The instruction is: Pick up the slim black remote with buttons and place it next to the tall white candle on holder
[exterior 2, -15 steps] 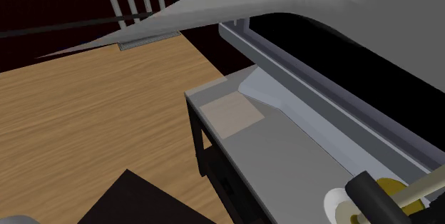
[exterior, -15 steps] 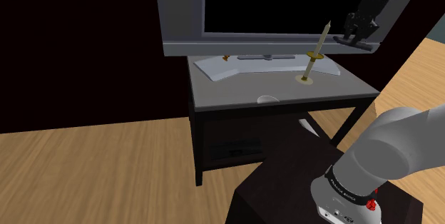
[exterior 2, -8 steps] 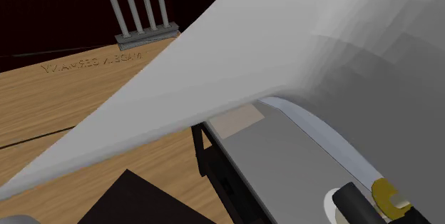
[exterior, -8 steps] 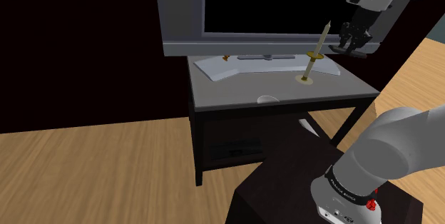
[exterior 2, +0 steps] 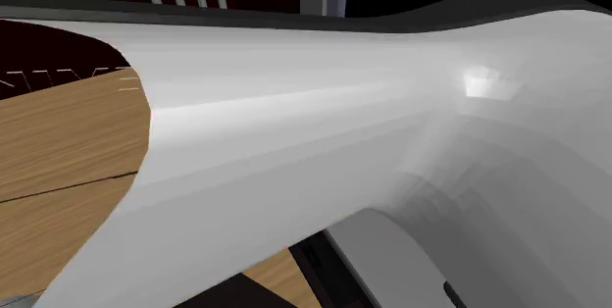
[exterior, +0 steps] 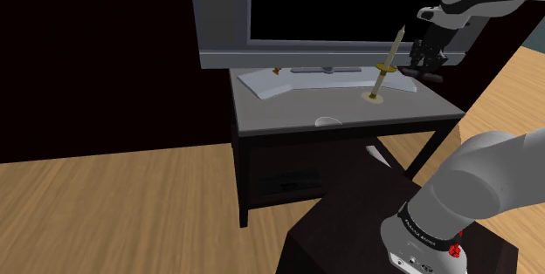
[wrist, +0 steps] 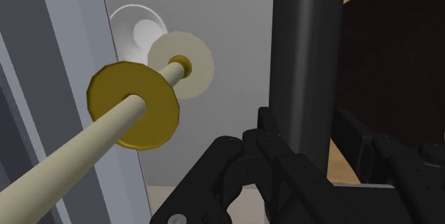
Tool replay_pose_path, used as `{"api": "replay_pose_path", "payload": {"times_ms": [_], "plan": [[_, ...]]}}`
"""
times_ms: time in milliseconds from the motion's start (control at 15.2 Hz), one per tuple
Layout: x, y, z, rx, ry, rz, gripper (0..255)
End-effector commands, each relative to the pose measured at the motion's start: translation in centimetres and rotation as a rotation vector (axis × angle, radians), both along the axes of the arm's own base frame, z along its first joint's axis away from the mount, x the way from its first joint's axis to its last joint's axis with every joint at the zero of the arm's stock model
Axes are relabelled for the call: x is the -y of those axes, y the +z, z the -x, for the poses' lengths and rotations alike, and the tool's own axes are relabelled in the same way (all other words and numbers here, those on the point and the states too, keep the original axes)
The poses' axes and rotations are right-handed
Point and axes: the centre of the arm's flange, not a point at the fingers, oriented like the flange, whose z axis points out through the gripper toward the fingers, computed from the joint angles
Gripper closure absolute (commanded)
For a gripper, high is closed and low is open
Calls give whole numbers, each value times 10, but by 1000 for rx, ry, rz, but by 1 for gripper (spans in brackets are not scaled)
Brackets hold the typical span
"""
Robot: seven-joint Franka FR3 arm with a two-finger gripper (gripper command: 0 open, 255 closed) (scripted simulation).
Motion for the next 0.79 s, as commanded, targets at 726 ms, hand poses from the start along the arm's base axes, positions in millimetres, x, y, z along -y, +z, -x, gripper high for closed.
{"api": "replay_pose_path", "payload": {"times_ms": [726], "plan": [[-1,-69,1,1,0,0,255]]}}
